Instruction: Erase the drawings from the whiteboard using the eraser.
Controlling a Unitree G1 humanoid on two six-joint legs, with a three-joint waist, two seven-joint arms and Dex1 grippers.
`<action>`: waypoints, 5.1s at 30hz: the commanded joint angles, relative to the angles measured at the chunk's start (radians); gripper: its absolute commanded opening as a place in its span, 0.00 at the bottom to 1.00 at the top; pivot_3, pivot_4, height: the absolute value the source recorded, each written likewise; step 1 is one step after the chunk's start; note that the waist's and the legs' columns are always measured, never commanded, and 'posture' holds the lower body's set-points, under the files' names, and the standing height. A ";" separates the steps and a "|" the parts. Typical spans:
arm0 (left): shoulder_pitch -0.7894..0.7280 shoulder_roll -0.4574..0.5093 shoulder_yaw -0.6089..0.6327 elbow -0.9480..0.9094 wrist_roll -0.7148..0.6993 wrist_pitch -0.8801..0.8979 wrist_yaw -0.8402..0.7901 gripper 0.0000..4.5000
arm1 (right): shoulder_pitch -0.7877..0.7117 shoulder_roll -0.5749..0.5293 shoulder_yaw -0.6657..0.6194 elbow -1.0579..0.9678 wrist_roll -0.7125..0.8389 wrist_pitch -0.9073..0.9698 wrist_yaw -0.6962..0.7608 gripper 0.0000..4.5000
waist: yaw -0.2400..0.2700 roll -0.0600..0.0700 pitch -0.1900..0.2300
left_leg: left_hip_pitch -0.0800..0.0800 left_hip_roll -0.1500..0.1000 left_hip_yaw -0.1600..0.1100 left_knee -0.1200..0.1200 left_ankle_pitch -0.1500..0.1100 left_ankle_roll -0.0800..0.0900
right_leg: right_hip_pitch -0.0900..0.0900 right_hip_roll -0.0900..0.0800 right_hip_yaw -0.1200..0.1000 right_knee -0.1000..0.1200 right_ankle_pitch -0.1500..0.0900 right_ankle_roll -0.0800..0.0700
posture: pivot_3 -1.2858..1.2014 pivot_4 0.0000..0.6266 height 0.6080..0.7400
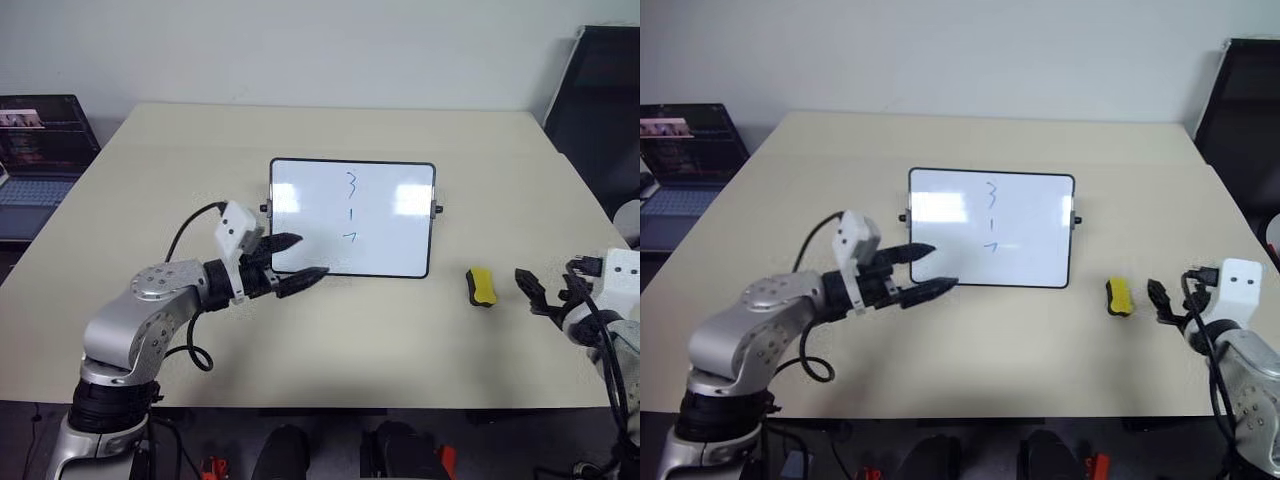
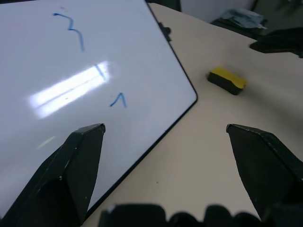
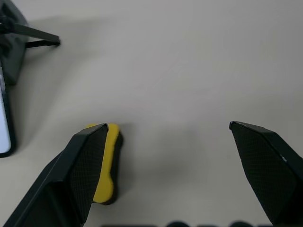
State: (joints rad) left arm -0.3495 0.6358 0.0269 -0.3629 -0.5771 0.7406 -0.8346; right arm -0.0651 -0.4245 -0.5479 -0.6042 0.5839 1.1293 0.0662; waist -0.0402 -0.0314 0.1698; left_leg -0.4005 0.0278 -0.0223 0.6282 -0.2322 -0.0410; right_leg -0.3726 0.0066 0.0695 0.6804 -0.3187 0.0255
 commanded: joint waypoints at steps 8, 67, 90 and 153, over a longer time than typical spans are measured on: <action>-0.021 0.086 -0.111 0.134 0.097 -0.296 -0.320 0.99 | -0.085 0.059 0.082 -0.048 0.037 0.141 -0.050 1.00 | 0.000 0.001 0.001 | 0.000 0.000 0.000 0.000 0.000 0.000 | -0.001 0.000 0.000 0.000 0.000 -0.001 | 0.52 0.24 1.00; -0.068 0.006 -0.154 0.174 0.192 -0.462 -0.285 1.00 | -0.163 0.133 0.213 0.232 -0.186 -0.033 -0.043 0.25 | 0.001 0.000 0.001 | -0.001 0.001 0.000 0.000 0.000 0.000 | -0.001 0.000 0.000 0.000 0.000 -0.001 | 0.52 0.24 1.00; 0.067 -0.162 -0.110 0.100 0.384 -0.331 0.245 1.00 | -0.610 0.112 0.462 0.313 -0.288 -0.240 0.037 0.25 | -0.007 0.001 0.001 | -0.001 0.001 -0.001 0.000 0.000 0.001 | -0.001 -0.001 -0.001 0.001 0.001 -0.001 | 0.52 0.24 1.00; 0.154 -0.227 -0.029 -0.011 0.492 -0.325 0.466 1.00 | -0.815 0.315 0.704 0.941 -0.559 -0.639 0.293 0.25 | -0.010 0.001 0.001 | -0.001 0.000 -0.002 0.001 0.000 0.000 | -0.001 -0.007 -0.003 0.002 0.001 -0.002 | 0.52 0.24 1.00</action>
State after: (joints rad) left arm -0.1955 0.3988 -0.0296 -0.3227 -0.0919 0.4253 -0.3796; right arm -0.8959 -0.0999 0.1574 0.3733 0.0238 0.4545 0.3503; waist -0.0500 -0.0307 0.1706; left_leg -0.4016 0.0281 -0.0239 0.6289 -0.2323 -0.0407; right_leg -0.3738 -0.0007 0.0660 0.6827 -0.3177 0.0236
